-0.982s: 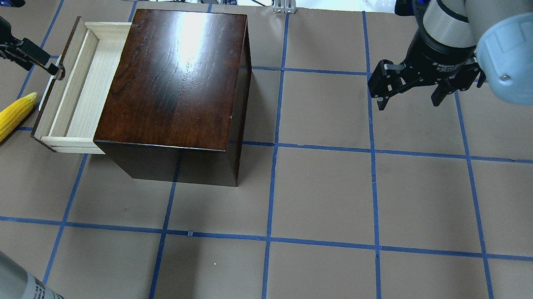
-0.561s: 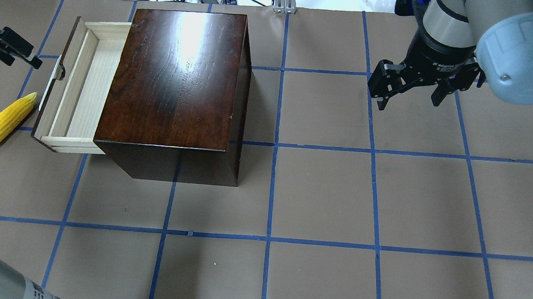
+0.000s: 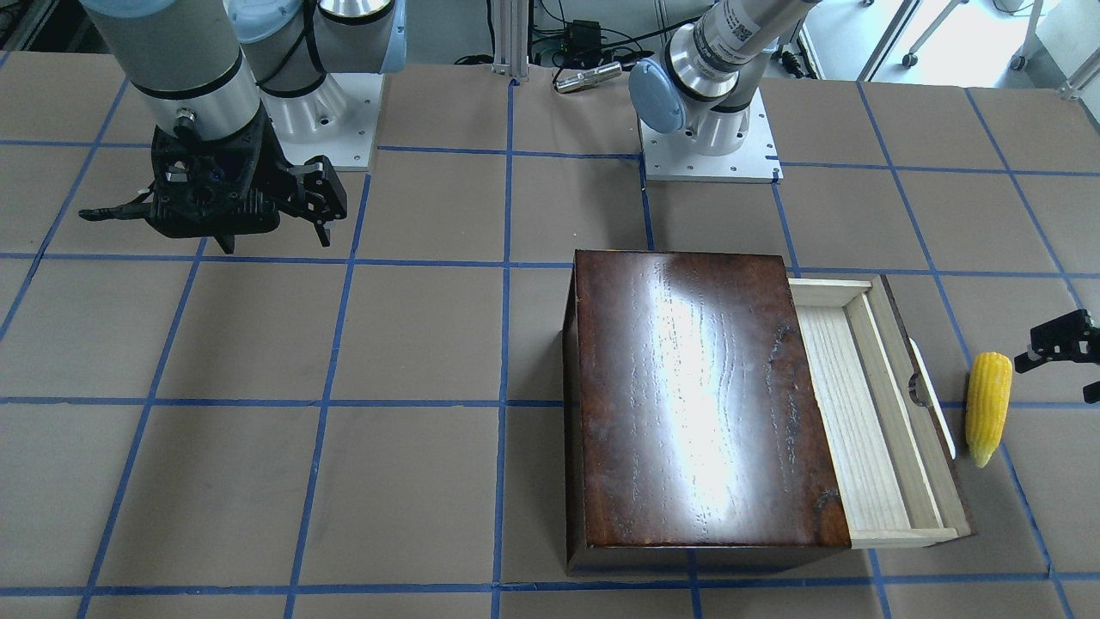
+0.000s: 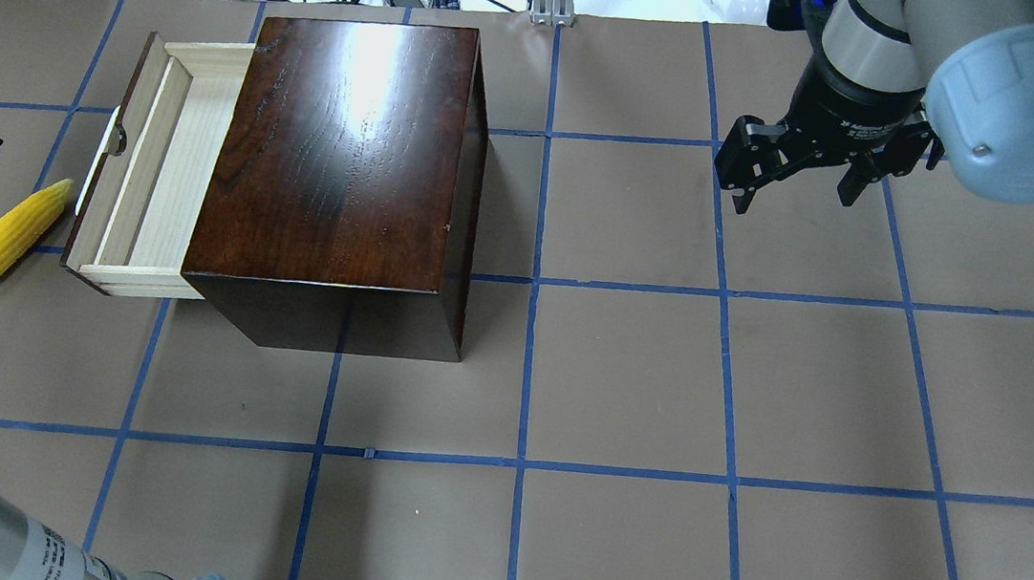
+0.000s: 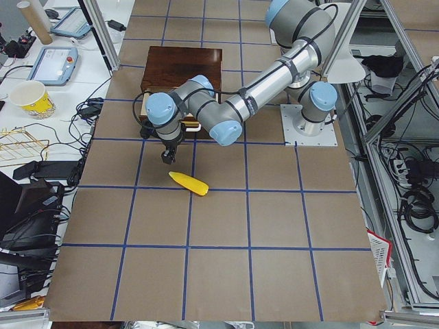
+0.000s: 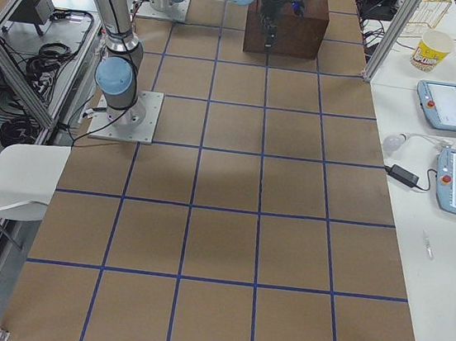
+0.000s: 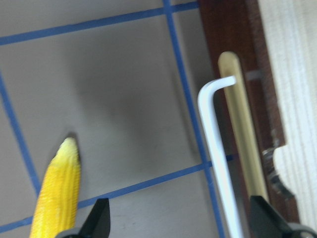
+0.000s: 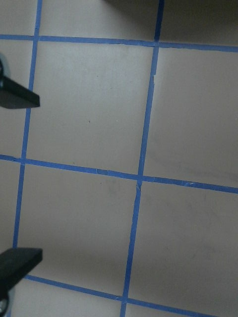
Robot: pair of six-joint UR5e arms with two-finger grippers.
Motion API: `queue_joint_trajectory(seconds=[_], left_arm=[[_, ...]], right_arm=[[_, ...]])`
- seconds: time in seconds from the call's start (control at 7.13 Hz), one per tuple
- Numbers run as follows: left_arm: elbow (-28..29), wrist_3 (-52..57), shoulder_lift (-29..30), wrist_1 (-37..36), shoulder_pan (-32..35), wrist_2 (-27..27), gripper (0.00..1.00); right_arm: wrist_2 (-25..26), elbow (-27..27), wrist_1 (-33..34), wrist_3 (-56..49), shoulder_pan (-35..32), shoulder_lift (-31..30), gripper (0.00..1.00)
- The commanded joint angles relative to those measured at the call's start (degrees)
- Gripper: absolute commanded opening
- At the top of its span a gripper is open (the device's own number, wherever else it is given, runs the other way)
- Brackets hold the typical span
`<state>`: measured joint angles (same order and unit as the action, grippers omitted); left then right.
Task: Open drawer and put corn inside
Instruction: 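Release the handle and move the left gripper toward the yellow corn, then lower the left gripper and grasp the yellow corn cob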
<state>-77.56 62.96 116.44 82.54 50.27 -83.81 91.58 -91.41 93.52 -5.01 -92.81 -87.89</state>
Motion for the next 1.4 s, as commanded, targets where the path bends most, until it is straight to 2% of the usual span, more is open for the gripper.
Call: queue_joint_trajectory(seconds=[0.0,0.28,1.26], left_arm=[[-0.22,9.07,3.08,-1.06,-1.93,-0.12,1.0],[-0.75,14.19,6.59,-4.04,-4.21,-0.12,1.0],[-1.71,17.55,12.32,-5.11,-4.22,0.05,1.0]], right_arm=[[0.0,0.0,0.0,0.0,-0.09,0.0,1.0],[0.0,0.0,0.0,0.0,-0.08,0.0,1.0],[0.0,0.0,0.0,0.0,-0.09,0.0,1.0]])
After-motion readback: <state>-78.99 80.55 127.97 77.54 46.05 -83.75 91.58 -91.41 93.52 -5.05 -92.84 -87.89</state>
